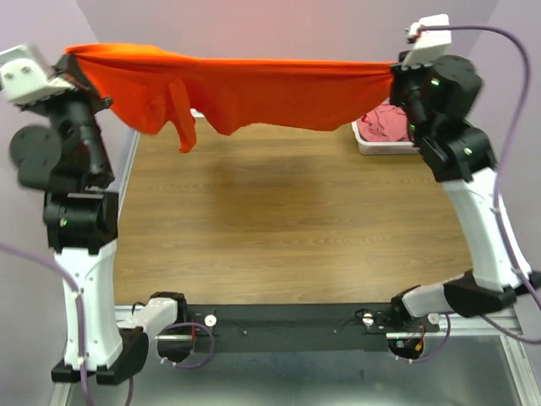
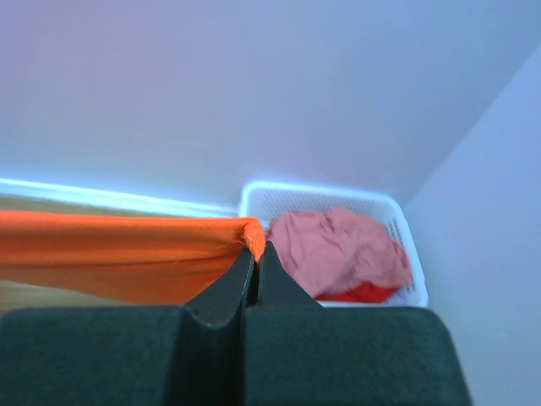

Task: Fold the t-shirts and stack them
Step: Flatten the tshirt out

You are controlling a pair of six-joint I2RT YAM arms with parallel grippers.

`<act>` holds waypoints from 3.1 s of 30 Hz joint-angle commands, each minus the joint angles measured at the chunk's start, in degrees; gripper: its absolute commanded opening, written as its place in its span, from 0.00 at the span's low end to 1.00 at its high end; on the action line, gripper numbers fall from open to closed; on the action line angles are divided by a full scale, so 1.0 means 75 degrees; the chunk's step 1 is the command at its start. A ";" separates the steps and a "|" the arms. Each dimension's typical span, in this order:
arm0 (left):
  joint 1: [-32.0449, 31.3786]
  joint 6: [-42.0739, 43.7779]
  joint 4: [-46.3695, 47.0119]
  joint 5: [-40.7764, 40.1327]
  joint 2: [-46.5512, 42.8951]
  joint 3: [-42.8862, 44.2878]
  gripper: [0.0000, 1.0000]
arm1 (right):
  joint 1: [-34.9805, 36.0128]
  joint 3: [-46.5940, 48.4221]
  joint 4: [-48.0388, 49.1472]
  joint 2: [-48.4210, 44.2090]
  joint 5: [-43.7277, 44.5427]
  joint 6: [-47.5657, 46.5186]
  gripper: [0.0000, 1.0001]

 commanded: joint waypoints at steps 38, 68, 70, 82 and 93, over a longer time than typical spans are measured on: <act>0.0087 0.1562 0.3778 0.2802 0.5243 -0.3663 0.00 | -0.0973 -0.6127 0.4950 0.2888 -0.0914 -0.1117 0.00; 0.0064 -0.1050 0.2138 0.1408 0.4300 -0.3319 0.74 | -0.1232 -0.3406 0.2140 0.3396 -0.1862 0.2126 0.64; 0.0029 -0.1576 0.1741 0.1442 0.3668 -0.4113 0.71 | -0.1232 -0.3954 0.1684 0.2882 -0.2576 0.2923 0.64; -0.0100 -0.2002 0.1258 0.1947 0.3160 -0.6919 0.32 | -0.1220 -0.7507 0.1224 0.1227 -0.4899 0.4438 0.44; -0.0053 -0.1686 0.0848 0.1115 0.4717 -0.6534 0.25 | -0.1232 -0.8528 0.1236 0.1379 -0.3670 0.4578 0.37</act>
